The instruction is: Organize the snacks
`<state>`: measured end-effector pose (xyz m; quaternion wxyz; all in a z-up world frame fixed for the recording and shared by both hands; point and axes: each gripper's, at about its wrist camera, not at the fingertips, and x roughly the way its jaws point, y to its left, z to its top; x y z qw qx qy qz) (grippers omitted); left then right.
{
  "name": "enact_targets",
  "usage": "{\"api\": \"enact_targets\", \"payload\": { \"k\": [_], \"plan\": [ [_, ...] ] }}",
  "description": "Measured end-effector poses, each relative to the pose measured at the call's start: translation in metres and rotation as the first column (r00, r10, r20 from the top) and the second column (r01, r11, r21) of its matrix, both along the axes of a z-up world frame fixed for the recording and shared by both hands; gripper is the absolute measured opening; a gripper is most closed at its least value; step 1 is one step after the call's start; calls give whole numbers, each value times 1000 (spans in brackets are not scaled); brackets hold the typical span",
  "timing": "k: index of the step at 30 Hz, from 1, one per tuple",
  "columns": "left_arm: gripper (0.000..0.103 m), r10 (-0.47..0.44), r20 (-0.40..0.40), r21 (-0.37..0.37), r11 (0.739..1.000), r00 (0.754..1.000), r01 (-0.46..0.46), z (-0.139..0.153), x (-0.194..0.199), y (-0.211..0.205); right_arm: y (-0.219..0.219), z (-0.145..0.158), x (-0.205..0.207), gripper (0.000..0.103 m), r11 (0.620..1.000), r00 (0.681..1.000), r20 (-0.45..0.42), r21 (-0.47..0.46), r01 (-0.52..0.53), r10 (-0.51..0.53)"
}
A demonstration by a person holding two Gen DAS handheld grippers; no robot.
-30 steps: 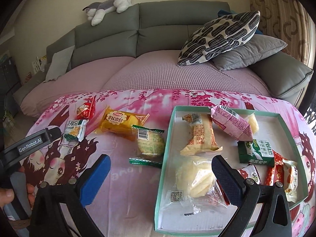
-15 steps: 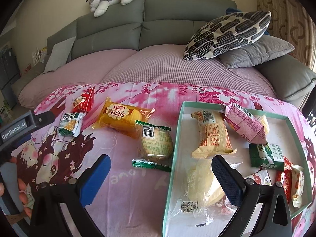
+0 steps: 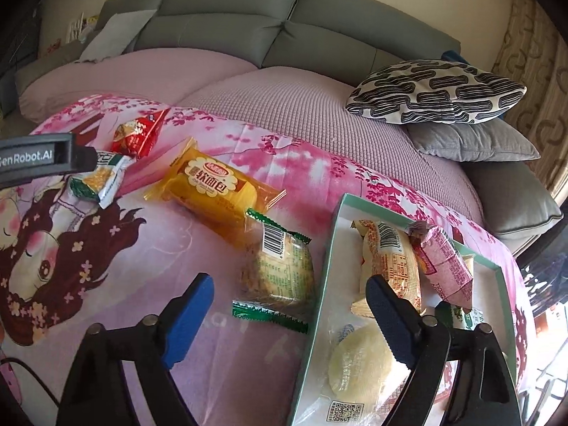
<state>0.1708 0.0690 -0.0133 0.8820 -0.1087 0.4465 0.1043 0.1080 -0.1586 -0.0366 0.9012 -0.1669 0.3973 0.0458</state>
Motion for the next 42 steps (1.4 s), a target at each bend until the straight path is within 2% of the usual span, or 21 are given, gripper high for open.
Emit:
{"api": "enact_targets", "payload": {
  "k": [5, 9, 11, 12, 13, 16, 18, 25, 28, 35, 42],
  "plan": [
    [99, -30, -19, 8, 1000, 999, 30, -9, 16, -4, 7, -9, 8, 72, 999, 1000, -2, -42, 2, -2],
    [81, -36, -54, -5, 999, 998, 36, -21, 28, -4, 11, -12, 15, 64, 999, 1000, 2, -32, 4, -4],
    [80, -45, -63, -19, 999, 997, 44, -27, 32, -4, 15, -13, 16, 60, 998, 1000, 15, -61, 0, 1],
    [80, -46, -66, -22, 999, 997, 45, -29, 34, -6, 16, -14, 17, 53, 998, 1000, 19, -69, -4, 6],
    [78, -47, -69, -22, 999, 997, 45, -31, 35, -7, 17, -14, 18, 50, 997, 1000, 17, -70, -10, 11],
    [68, -54, -73, -27, 998, 996, 52, -33, 37, -10, 19, -17, 18, 41, 997, 1000, 0, -77, -24, 24],
    [67, -49, -67, -24, 999, 997, 47, -33, 36, -11, 20, -19, 18, 39, 996, 1000, -7, -83, -26, 25],
    [60, -44, -39, -46, 998, 998, 43, -29, 25, -7, 12, -9, 16, 27, 1000, 1000, 25, -21, 1, -1],
    [56, -49, -32, -51, 998, 998, 48, -25, 16, -9, 7, 0, 13, 25, 1000, 999, 45, 10, 10, -11],
    [55, -70, -29, -65, 996, 997, 68, -14, -1, -16, -9, 21, -2, 24, 992, 998, 57, 126, 12, -20],
    [55, -75, 26, -87, 993, 997, 77, 11, -30, -24, -26, 43, -25, 24, 977, 995, 91, 211, 29, -49]
  ]
}}
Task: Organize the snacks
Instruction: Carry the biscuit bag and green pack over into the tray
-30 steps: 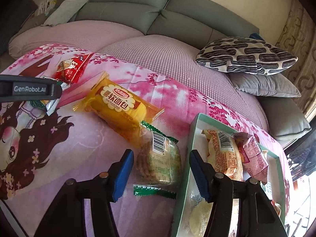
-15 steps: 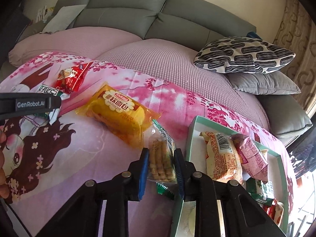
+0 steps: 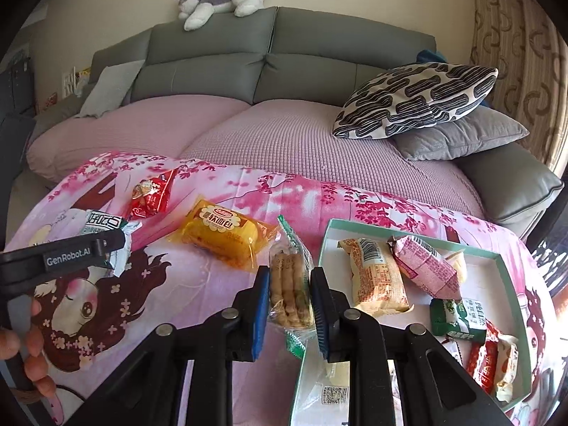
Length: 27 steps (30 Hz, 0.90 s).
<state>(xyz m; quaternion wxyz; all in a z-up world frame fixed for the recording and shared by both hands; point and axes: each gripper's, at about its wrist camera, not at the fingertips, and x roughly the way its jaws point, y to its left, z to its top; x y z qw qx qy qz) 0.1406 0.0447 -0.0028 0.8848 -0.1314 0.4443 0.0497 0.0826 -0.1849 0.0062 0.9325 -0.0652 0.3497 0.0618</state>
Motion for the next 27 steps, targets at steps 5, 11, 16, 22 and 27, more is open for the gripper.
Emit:
{"api": "enact_targets", "payload": {
  "k": [5, 11, 16, 22, 27],
  "plan": [
    [55, -31, 33, -9, 999, 999, 31, 12, -11, -12, -14, 11, -16, 24, 999, 1000, 11, 51, 20, -20],
    [55, -66, 71, -10, 998, 995, 67, 24, -15, -26, -26, 18, -25, 24, 996, 999, 29, 82, 43, -46],
    [55, -103, 86, 4, 995, 991, 103, 30, -16, -45, -33, 16, -27, 24, 993, 999, 28, 109, 39, -42],
    [55, -166, 98, 12, 986, 981, 166, 35, -19, -75, -56, 18, -30, 24, 985, 996, 26, 155, 77, -82],
    [55, -202, 112, 23, 979, 973, 201, 41, -25, -94, -80, 24, -36, 24, 976, 991, 40, 181, 122, -132]
  ]
}}
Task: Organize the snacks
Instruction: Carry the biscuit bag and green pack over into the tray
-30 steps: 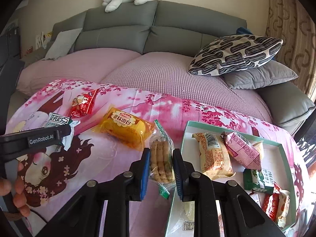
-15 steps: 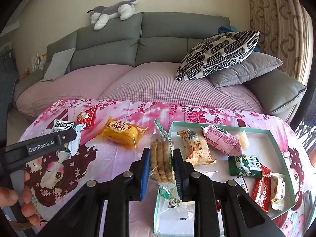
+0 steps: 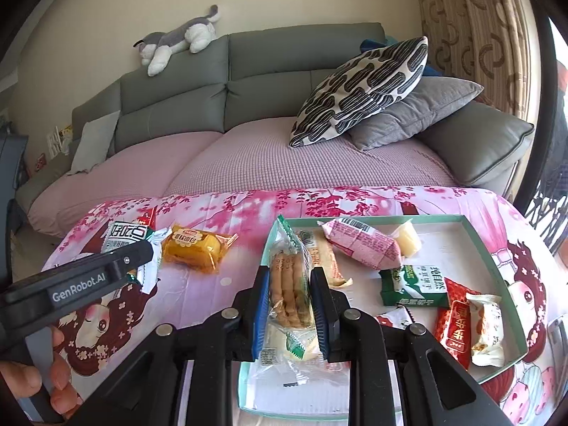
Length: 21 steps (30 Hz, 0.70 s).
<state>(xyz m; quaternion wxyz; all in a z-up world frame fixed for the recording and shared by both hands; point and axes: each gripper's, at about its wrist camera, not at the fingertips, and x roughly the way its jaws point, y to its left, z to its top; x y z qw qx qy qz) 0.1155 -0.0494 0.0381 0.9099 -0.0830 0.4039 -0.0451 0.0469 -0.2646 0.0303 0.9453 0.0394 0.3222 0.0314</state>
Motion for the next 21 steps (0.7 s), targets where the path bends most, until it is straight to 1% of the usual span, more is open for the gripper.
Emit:
{"api": "enact_targets", "payload": {
  "k": [6, 14, 19, 21],
  "plan": [
    [55, -43, 10, 7, 999, 999, 42, 4, -5, -22, -39, 8, -6, 24, 995, 994, 24, 15, 103, -104],
    [55, -138, 21, 1, 990, 990, 138, 9, -9, -64, -92, 13, -13, 24, 968, 968, 35, 18, 248, -249],
    [55, -189, 34, -1, 982, 981, 189, 13, -6, -92, -116, 13, -18, 24, 952, 951, 41, 27, 305, -306],
    [55, -207, 57, 7, 978, 977, 207, 18, -2, -104, -124, 11, -18, 24, 948, 947, 42, 33, 318, -319]
  ]
}}
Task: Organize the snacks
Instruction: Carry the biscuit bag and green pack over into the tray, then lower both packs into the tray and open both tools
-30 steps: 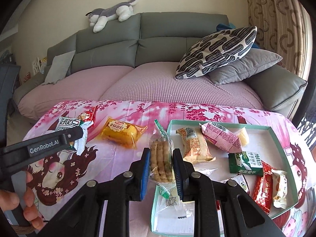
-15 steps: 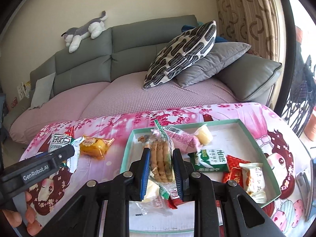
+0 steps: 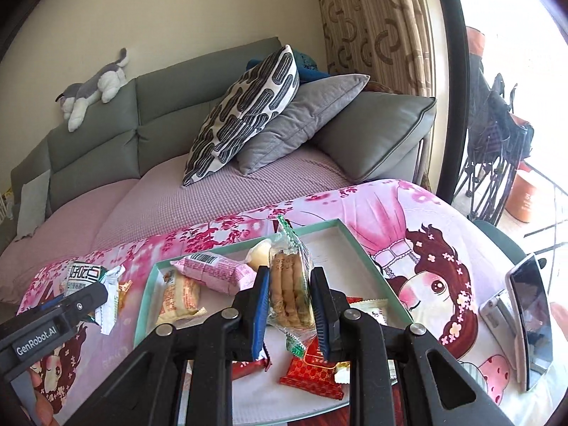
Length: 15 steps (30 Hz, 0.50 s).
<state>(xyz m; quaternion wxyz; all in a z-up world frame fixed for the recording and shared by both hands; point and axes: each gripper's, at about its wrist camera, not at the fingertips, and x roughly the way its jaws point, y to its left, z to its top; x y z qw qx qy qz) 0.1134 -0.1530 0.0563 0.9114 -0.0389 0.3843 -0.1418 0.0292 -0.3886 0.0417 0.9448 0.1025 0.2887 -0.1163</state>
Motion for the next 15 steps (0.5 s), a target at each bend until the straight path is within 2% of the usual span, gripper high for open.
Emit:
{"api": "enact_targets", "payload": {
  "k": [3, 7, 15],
  "plan": [
    [55, -35, 53, 6, 999, 998, 35, 6, 1, -18, -9, -5, 2, 24, 1000, 1000, -7, 9, 11, -11],
    [55, -84, 9, 19, 996, 996, 83, -9, 9, -41, -18, -12, 7, 24, 1000, 999, -18, 14, 28, -28],
    [55, -133, -52, 64, 989, 990, 137, -39, 14, -71, -25, -44, 24, 24, 998, 995, -95, 37, 43, -40]
  ]
}}
